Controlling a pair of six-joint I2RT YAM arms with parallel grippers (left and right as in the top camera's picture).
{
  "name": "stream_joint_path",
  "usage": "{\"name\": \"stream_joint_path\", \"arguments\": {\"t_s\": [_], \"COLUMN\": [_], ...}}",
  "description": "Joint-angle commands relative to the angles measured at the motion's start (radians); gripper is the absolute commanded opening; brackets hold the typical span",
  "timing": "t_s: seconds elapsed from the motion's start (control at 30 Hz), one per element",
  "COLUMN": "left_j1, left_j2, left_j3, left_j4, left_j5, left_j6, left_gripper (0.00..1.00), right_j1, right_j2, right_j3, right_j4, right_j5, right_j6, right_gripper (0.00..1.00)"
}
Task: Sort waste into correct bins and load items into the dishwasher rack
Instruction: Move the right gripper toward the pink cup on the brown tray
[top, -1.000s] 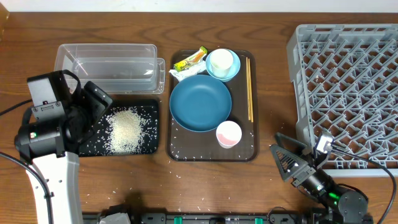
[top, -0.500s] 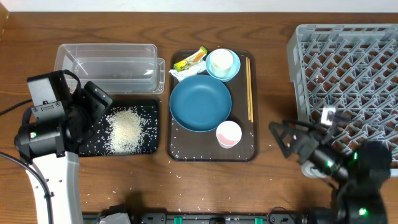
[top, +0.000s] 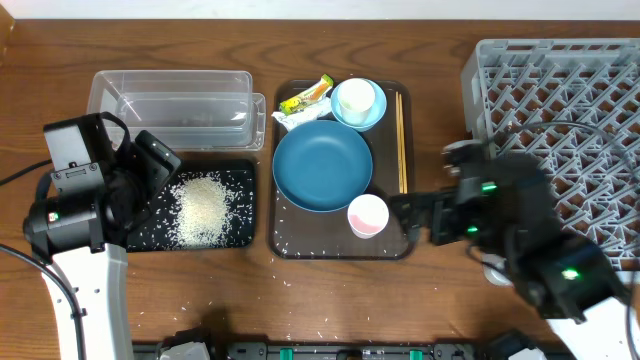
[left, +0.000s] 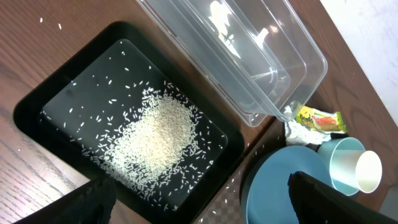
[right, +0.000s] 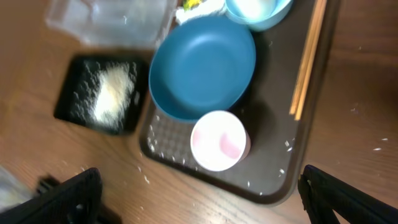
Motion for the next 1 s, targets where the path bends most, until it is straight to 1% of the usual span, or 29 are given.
{"name": "stream_joint_path", "arguments": {"t_s": [0.0,0.1,0.2,0.33,0.5,0.6,0.77,0.97], "left_j1": [0.005,0.005,0.005,0.005,0.005,0.005,0.005,0.005], "left_j2": [0.002,0.002,0.002,0.002,0.002,0.002,0.002,0.002], "left_j3": [0.02,0.02,0.02,0.02,0.02,0.02,0.02,0.02], "left_j4": [-0.003,-0.003,-0.003,-0.003,-0.003,-0.003,-0.003,-0.003], "left_j5": [-0.009,-0.009,-0.009,-0.009,-0.009,-0.009,-0.009,-0.009], "left_j6": [-0.001,-0.001,-0.001,-0.001,-0.001,-0.001,-0.001,-0.001], "left_gripper": [0.91,0.91,0.91,0.91,0.91,0.91,0.91,0.91], "right_j1": [0.151,0.266,0.32,0.339,0.344,0.347,0.346,0.346], "right_j2": [0.071,0.162,0.262,0.413,0.537,0.569,0.57,0.57], "right_j3": [0.015,0.016,0.037,0.135,0.262,0.29,0.29,0.29], "right_j4": [-0.005,0.008,0.014,-0.022,-0.076,-0.079,-0.072,-0.066], "right_j5": [0.284,0.375,0.385,0.333,0.293,0.291,0.271,0.271], "right_j6": [0.097,0.151,0.164,0.145,0.125,0.127,0.169,0.172], "right_gripper": [0.99,0.99,0.99,0.99,0.99,0.99,0.99,0.99]}}
